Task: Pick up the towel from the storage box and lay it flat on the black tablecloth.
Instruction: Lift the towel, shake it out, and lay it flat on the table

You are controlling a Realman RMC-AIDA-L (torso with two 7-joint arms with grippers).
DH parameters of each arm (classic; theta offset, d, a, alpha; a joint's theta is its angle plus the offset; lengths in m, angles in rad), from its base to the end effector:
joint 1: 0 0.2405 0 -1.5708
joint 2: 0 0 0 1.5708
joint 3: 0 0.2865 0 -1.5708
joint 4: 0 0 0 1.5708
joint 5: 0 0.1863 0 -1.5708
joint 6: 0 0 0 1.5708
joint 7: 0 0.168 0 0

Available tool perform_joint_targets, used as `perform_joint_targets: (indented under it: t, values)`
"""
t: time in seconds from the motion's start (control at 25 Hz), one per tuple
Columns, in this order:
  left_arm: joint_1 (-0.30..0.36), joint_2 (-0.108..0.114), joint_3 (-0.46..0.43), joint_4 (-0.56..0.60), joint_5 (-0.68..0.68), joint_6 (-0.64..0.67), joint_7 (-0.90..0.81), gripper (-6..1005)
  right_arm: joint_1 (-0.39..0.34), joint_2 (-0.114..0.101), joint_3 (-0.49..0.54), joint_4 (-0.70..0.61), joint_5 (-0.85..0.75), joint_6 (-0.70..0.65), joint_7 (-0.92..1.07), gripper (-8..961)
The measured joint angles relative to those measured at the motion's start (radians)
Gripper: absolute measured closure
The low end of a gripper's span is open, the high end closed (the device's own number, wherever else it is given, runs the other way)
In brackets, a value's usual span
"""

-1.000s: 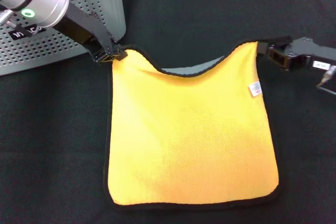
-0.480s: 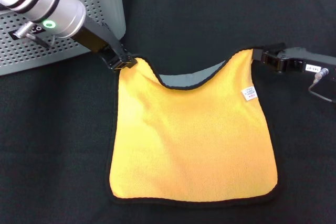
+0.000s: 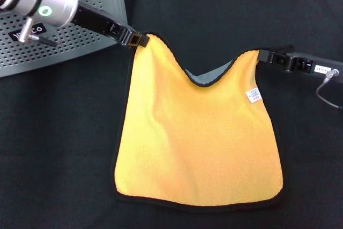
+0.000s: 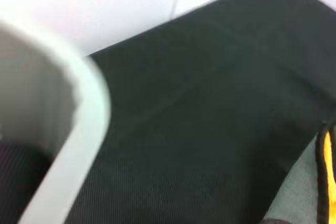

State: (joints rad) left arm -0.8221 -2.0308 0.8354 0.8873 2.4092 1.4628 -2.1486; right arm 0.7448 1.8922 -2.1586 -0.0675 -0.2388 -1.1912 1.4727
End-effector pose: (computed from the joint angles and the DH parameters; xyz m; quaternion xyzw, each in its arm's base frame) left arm -0.2050 0.4180 -0.0128 -0.9289 -0.3400 -0.0281 0.1443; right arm 0.2560 0.3984 -0.0427 -0.8325 0.4312 0.3117 0.1546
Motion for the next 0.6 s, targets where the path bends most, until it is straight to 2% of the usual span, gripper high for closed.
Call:
perform_joint_targets:
  t: [0.2,0.4,0.6]
  values:
    - [0.051,0.004,-0.013,-0.035,-0.062,0.0,-0.054,981,0.0,-0.003,0.0,0.005,0.0,-0.003,0.068,942]
    - [0.102,0.006,-0.069,-0.097,-0.097,0.0,-0.073,980,-0.023,-0.002,0.002,0.006,0.008,0.006,0.145,942]
    - [0.138,0.004,-0.072,-0.109,-0.146,-0.014,-0.079,979,-0.033,-0.004,0.002,0.011,0.013,0.013,0.192,942]
